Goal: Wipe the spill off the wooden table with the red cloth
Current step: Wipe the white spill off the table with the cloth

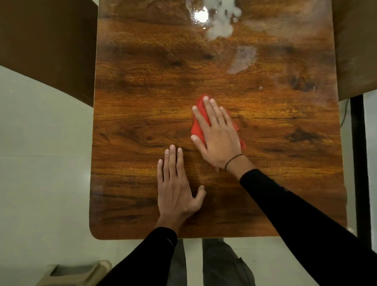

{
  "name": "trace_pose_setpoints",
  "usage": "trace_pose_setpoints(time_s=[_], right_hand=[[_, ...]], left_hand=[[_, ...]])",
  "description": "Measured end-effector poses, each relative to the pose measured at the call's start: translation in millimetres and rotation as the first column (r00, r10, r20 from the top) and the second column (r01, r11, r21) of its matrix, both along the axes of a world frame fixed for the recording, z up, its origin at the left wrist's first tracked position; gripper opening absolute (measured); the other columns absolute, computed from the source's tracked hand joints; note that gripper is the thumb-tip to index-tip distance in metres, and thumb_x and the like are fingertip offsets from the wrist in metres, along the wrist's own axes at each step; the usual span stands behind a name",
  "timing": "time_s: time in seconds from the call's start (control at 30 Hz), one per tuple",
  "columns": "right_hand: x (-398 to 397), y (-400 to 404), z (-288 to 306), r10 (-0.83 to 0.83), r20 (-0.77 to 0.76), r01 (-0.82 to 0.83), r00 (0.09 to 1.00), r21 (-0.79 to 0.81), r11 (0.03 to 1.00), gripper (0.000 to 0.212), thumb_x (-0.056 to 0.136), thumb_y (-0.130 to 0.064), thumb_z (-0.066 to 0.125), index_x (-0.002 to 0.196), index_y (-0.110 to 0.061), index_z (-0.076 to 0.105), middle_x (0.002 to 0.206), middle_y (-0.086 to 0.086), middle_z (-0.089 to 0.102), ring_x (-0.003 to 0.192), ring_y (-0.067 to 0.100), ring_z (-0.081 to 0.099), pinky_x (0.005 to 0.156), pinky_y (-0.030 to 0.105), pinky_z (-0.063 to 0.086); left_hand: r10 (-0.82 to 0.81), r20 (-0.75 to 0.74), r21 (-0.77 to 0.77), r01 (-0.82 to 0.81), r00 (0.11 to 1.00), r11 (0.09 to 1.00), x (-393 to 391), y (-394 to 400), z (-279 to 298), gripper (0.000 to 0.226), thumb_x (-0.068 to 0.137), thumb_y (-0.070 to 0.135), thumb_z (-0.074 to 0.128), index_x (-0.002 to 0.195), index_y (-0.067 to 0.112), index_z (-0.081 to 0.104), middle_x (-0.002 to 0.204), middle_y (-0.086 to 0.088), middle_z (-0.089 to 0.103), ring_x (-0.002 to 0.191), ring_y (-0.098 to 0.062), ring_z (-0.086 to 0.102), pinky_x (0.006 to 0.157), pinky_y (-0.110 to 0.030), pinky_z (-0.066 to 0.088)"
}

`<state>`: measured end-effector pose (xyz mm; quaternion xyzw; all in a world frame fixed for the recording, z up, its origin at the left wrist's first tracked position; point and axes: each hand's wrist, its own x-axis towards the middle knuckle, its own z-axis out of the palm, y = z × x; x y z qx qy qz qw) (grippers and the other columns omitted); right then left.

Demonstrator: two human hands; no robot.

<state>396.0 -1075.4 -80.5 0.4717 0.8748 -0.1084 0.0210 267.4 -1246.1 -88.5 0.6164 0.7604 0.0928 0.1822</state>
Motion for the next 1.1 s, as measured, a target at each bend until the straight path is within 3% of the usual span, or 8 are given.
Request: trace_pose_setpoints(time_s=[0.2,0.3,0.43,0.57,0.67,0.73,0.93,1.1], right_hand=[[20.7,-66.2,-2.1,0.217,-0.020,-0.217,0.976,-0.036,0.975,0.085,0.111,-0.060,0.042,0.181,-0.022,0.011,0.188,0.015,0.000,0.175,0.033,0.003,0.141,0.055,0.013],[56.3,-98.6,-2.1,0.226,0.018,-0.225,0.974,-0.037,0.974,0.083,0.110,-0.063,0.042,0.180,-0.026,0.018,0.187,0.016,0.009,0.173,0.035,0.016,0.138,0.052,0.019],[98.5,-112.6,3.7,0.054,-0.019,-0.053,0.998,0.070,0.996,0.073,0.100,-0.052,0.054,0.162,-0.012,0.054,0.157,0.024,0.060,0.126,0.040,0.068,0.099,0.052,0.060],[141.5,-97.8,25.1,-0.243,-0.192,0.225,0.951,-0.112,0.968,0.059,0.099,-0.051,0.056,0.137,-0.008,0.071,0.117,0.012,0.073,0.095,0.028,0.073,0.074,0.037,0.061],[183.7,-85.3,42.6,-0.512,-0.264,0.374,0.817,-0.433,0.820,0.041,0.097,-0.058,0.063,0.124,-0.027,0.068,0.110,-0.003,0.068,0.092,0.012,0.061,0.080,0.026,0.047],[216.0,-80.9,49.2,-0.645,-0.262,0.403,0.718,-0.599,0.692,0.023,0.103,-0.047,0.073,0.118,-0.032,0.065,0.111,-0.004,0.067,0.099,0.016,0.062,0.082,0.028,0.048],[294.3,-83.8,76.3,-0.957,-0.228,0.312,0.182,-0.909,0.276,0.011,0.111,-0.027,0.066,0.109,-0.021,0.075,0.115,0.019,0.075,0.099,0.026,0.074,0.067,0.017,0.058],[319.0,-83.9,78.0,-0.993,-0.105,0.223,0.051,-0.968,0.114,0.028,0.114,-0.030,0.060,0.131,-0.009,0.069,0.123,0.016,0.074,0.103,0.030,0.074,0.067,0.027,0.061]], left_hand=[[-0.017,-0.001,0.001,0.017,1.000,1.000,-2.3,-1.6,-2.2,0.119,0.081,0.058,0.061,0.175,0.004,0.012,0.184,-0.017,0.004,0.172,-0.032,0.003,0.138,-0.055,0.007],[0.000,0.050,-0.005,0.000,0.999,1.000,-3.2,-0.9,3.2,0.118,0.082,0.059,0.061,0.174,0.005,0.014,0.184,-0.017,0.008,0.172,-0.032,0.006,0.139,-0.052,0.005],[0.094,0.165,-0.032,-0.090,0.982,0.995,-1.0,4.2,17.1,0.117,0.078,0.052,0.065,0.175,0.011,0.015,0.183,-0.012,0.013,0.171,-0.028,0.008,0.139,-0.049,0.002],[0.166,0.302,-0.059,-0.155,0.939,0.986,11.2,9.0,35.8,0.098,0.084,0.044,0.069,0.170,0.025,0.027,0.181,-0.006,0.021,0.169,-0.026,0.015,0.136,-0.048,0.007],[0.179,0.403,-0.096,-0.152,0.898,0.984,21.9,7.1,55.8,0.077,0.086,0.040,0.070,0.158,0.024,0.050,0.169,-0.004,0.039,0.157,-0.026,0.034,0.128,-0.050,0.027],[0.192,0.443,-0.110,-0.159,0.876,0.981,30.3,2.9,69.9,0.066,0.086,0.042,0.067,0.148,0.020,0.061,0.154,-0.002,0.052,0.143,-0.023,0.046,0.120,-0.052,0.041],[0.315,0.445,-0.098,-0.303,0.839,0.948,80.9,-22.8,99.7,0.037,0.085,0.036,0.069,0.118,0.019,0.073,0.118,0.002,0.072,0.112,-0.019,0.066,0.099,-0.053,0.056],[0.413,0.478,-0.111,-0.414,0.775,0.904,134.7,-47.1,106.2,0.024,0.084,0.031,0.072,0.107,0.025,0.075,0.106,0.011,0.074,0.102,-0.009,0.069,0.088,-0.051,0.061]])
